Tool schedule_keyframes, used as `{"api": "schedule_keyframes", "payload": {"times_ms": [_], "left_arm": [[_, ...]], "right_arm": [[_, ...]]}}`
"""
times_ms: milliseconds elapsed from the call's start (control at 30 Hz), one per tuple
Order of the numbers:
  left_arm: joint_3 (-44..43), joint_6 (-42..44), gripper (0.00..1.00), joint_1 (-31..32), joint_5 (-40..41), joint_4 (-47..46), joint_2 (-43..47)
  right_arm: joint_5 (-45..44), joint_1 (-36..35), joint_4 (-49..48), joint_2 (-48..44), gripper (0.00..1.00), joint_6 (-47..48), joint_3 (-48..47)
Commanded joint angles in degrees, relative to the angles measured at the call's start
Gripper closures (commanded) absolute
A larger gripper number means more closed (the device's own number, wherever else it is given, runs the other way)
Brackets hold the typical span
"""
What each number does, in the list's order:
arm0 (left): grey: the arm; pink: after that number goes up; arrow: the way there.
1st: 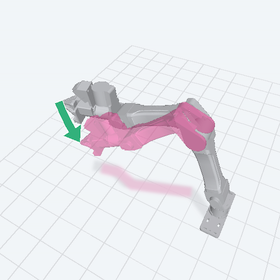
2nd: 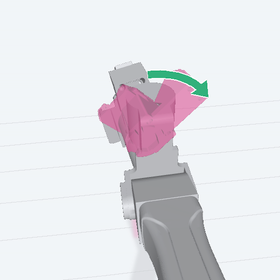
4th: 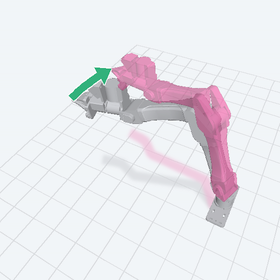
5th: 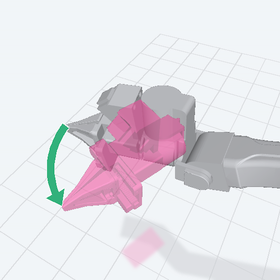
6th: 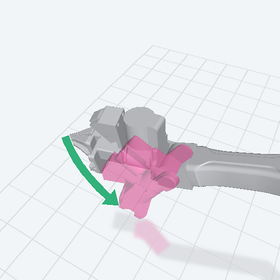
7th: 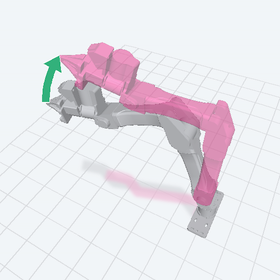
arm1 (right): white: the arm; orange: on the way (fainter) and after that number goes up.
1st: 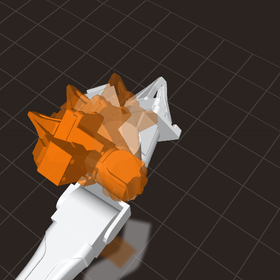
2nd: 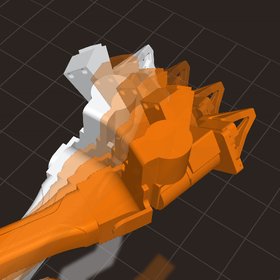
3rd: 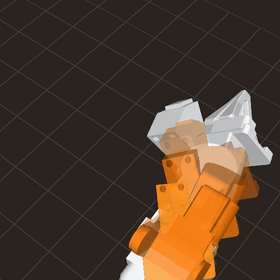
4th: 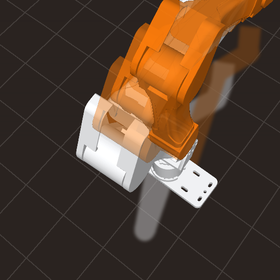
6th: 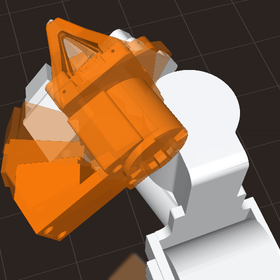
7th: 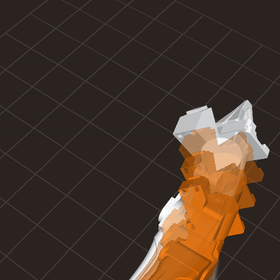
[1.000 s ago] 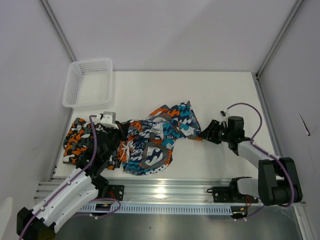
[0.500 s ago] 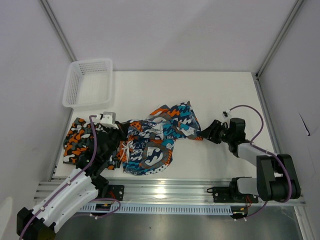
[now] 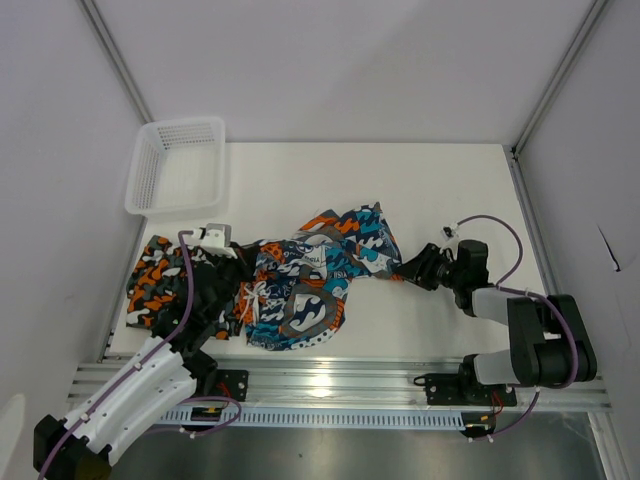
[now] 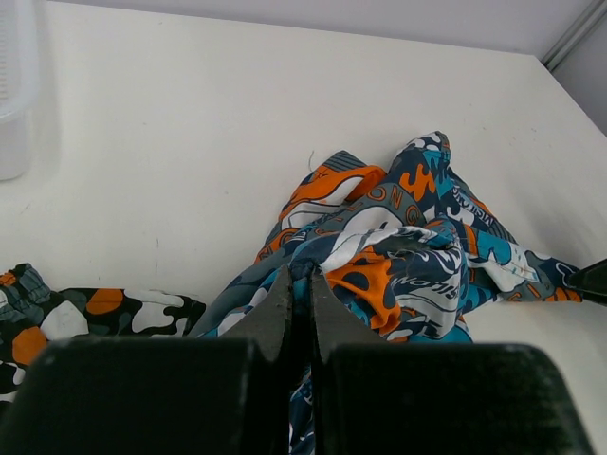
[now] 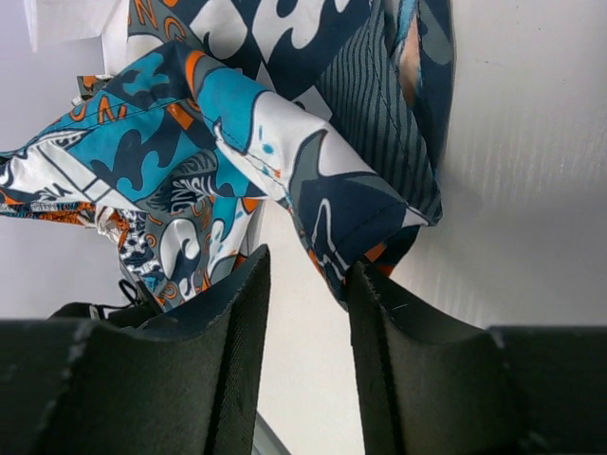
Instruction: Fold and stack the shorts
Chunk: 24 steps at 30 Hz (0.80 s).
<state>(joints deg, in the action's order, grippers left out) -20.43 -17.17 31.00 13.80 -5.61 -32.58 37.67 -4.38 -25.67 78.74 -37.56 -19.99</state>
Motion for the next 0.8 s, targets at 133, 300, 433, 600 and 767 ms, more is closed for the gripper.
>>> {"api": "schedule_keyframes", "payload": {"times_ms": [133, 300, 433, 600, 767], "left_arm": [[-0.76, -1.11, 1.00, 0.02, 0.70, -0.99, 1.46], [-0.58, -1.46, 1.00, 0.02, 0.52, -0.90, 1.73], [-1.81, -1.81, 1.00, 0.02, 0.09, -0.55, 1.64], [-4.79, -3.31, 1.00, 0.11, -0.27, 0.42, 1.29], [-11.56, -5.77, 1.00, 0.02, 1.49, 3.93, -0.38]], "right_arm": [[0.74, -0.71, -5.27, 2.12, 0.69, -1.11, -0.40], [1.70, -0.63, -3.61, 2.65, 1.00, -0.94, -1.98], [2.75, 0.95, 4.10, -0.68, 1.00, -0.15, -6.36], [1.97, 3.32, 17.45, -5.69, 1.00, 2.84, -14.71], [3.37, 7.80, 28.20, -10.71, 1.00, 3.81, -24.73]]}}
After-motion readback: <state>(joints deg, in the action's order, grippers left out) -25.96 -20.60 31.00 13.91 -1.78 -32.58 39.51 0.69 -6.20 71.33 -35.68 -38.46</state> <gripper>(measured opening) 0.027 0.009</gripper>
